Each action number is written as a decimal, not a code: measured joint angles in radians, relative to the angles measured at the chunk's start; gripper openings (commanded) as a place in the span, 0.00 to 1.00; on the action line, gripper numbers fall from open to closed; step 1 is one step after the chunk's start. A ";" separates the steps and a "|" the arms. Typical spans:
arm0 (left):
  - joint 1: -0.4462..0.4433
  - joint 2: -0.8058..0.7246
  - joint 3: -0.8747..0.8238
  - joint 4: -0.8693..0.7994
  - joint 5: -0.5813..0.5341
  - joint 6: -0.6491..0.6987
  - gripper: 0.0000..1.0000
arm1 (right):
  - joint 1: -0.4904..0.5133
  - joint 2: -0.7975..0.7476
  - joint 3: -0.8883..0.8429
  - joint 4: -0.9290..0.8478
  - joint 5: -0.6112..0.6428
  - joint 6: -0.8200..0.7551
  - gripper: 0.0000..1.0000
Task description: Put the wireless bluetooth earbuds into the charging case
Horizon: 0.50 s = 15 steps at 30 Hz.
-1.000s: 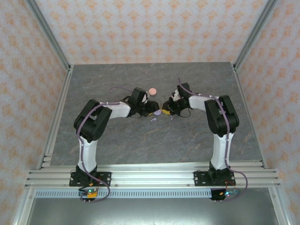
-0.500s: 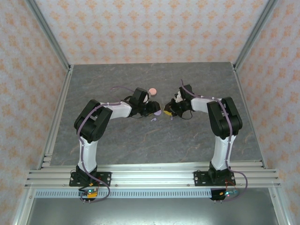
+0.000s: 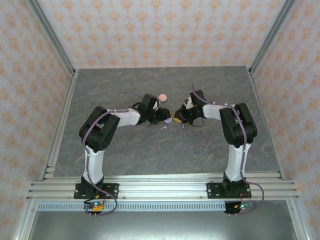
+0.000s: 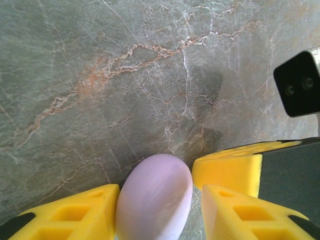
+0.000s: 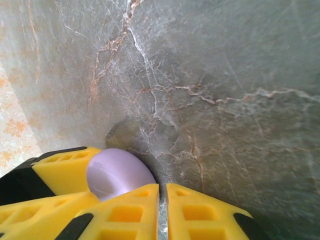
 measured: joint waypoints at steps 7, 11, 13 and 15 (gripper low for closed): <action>0.001 0.000 -0.001 0.000 0.000 0.000 0.44 | 0.020 0.024 0.024 -0.008 0.000 0.000 0.12; 0.002 0.002 -0.001 0.000 0.000 0.000 0.41 | 0.020 0.026 0.026 -0.009 0.002 0.000 0.12; 0.002 0.003 -0.002 0.001 0.000 0.000 0.39 | 0.021 0.026 0.026 -0.009 0.003 0.000 0.12; 0.002 0.003 -0.002 0.001 0.000 0.000 0.37 | 0.021 0.026 0.026 -0.011 0.006 0.000 0.12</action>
